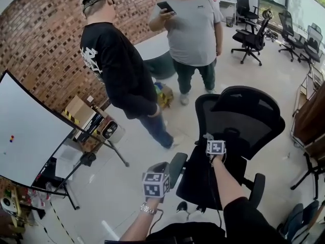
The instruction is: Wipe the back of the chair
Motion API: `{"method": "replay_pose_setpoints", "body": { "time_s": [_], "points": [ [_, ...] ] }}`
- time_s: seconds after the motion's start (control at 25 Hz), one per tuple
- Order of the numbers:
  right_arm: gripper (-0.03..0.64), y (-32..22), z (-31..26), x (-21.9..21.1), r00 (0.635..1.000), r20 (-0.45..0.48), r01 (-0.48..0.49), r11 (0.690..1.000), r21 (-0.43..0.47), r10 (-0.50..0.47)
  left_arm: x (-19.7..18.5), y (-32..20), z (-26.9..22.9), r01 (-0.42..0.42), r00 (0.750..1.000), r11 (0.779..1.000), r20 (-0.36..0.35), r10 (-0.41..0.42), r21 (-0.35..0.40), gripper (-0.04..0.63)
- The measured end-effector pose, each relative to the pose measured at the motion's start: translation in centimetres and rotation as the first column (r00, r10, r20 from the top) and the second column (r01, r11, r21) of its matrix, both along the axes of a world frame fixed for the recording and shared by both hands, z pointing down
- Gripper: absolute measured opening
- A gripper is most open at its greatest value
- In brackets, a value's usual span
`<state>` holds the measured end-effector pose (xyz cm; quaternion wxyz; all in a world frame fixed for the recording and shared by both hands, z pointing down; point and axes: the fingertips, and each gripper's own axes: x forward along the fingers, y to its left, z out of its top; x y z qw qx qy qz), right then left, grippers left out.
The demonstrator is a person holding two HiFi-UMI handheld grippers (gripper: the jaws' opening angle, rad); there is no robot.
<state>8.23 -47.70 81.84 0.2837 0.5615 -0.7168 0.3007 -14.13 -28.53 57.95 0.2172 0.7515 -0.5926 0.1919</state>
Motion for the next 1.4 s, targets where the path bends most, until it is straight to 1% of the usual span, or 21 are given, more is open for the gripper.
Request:
{"method": "replay_pose_setpoints", "body": {
  "time_s": [0.08, 0.16, 0.24, 0.32, 0.44, 0.52, 0.6, 0.68, 0.8, 0.92, 1.0, 1.08, 1.12, 1.2, 1.32, 1.4],
  "points": [
    [0.044, -0.1, 0.1, 4.5, 0.997, -0.029, -0.072, 0.997, 0.01, 0.072, -1.0, -0.3, 0.3, 0.015, 1.0, 1.0, 0.0, -0.015, -0.015, 0.015],
    [0.044, 0.6, 0.2, 9.5, 0.989, -0.059, -0.134, 0.991, 0.023, 0.135, -1.2, -0.7, 0.9, 0.012, 1.0, 1.0, -0.001, -0.012, -0.029, 0.015],
    [0.044, 2.2, 0.3, 15.0, 0.974, -0.105, -0.197, 0.98, 0.028, 0.199, -0.2, -1.5, 1.7, -0.01, 1.0, 0.999, -0.003, 0.01, -0.037, 0.015],
    [0.044, 3.7, 0.4, 19.7, 0.96, -0.121, -0.253, 0.967, 0.023, 0.254, 1.0, -2.6, 2.1, -0.039, 0.999, 0.999, -0.008, 0.038, -0.035, 0.015],
    [0.044, 5.6, -0.8, 24.7, 0.942, -0.12, -0.312, 0.949, 0.038, 0.315, 3.1, -4.1, 1.9, -0.088, 0.996, 0.996, -0.023, 0.088, -0.024, 0.015],
    [0.044, 7.3, -2.3, 26.6, 0.935, -0.12, -0.331, 0.943, 0.049, 0.334, 5.3, -4.6, 1.8, -0.127, 0.991, 0.992, -0.034, 0.126, -0.021, 0.015],
    [0.044, 8.0, -3.4, 25.9, 0.944, -0.086, -0.313, 0.948, 0.061, 0.317, 7.7, -5.0, 1.7, -0.163, 0.986, 0.986, -0.04, 0.162, -0.02, 0.015],
    [0.044, 7.9, -3.8, 22.7, 0.962, -0.027, -0.271, 0.961, 0.057, 0.273, 9.6, -5.2, 1.5, -0.193, 0.98, 0.981, -0.042, 0.192, -0.022, 0.015],
    [0.044, 7.1, -3.9, 15.1, 0.989, 0.041, -0.144, 0.988, 0.048, 0.142, 11.7, -4.8, 1.3, -0.216, 0.976, 0.976, -0.047, 0.215, -0.026, 0.015],
    [0.044, 5.2, -4.1, 6.7, 0.997, 0.076, -0.01, 0.998, 0.064, 0.005, 12.4, -4.7, 1.3, -0.214, 0.976, 0.976, -0.043, 0.213, -0.033, 0.015],
    [0.044, 3.9, -3.2, 1.7, 0.995, 0.09, 0.046, 0.998, 0.035, -0.049, 12.0, -4.6, 1.2, -0.204, 0.978, 0.978, -0.043, 0.202, -0.036, 0.015],
    [0.044, 2.5, -2.5, -1.6, 0.994, 0.079, 0.073, 0.997, 0.012, -0.074, 11.2, -4.4, 0.8, -0.195, 0.98, 0.98, -0.041, 0.194, -0.032, 0.015],
    [0.044, 1.9, -2.3, -1.9, 0.996, 0.062, 0.066, 0.998, 0.007, -0.067, 11.1, -4.2, 0.6, -0.196, 0.98, 0.98, -0.04, 0.194, -0.03, 0.015],
    [0.044, 1.4, -1.1, 0.1, 1.0, 0.002, 0.023, 1.0, -0.017, -0.023, 10.9, -3.7, 0.5, -0.199, 0.979, 0.98, -0.043, 0.198, -0.027, 0.015],
    [0.043, 1.4, 0.3, 6.7, 0.993, -0.102, -0.065, 0.998, -0.022, 0.062, 9.9, -3.2, 1.4, -0.19, 0.981, 0.981, -0.037, 0.189, -0.036, 0.015],
    [0.044, 2.0, 0.3, 11.3, 0.985, -0.12, -0.13, 0.991, -0.014, 0.128, 9.0, -3.1, 2.1, -0.185, 0.982, 0.982, -0.034, 0.184, -0.047, 0.015]
  ]
}}
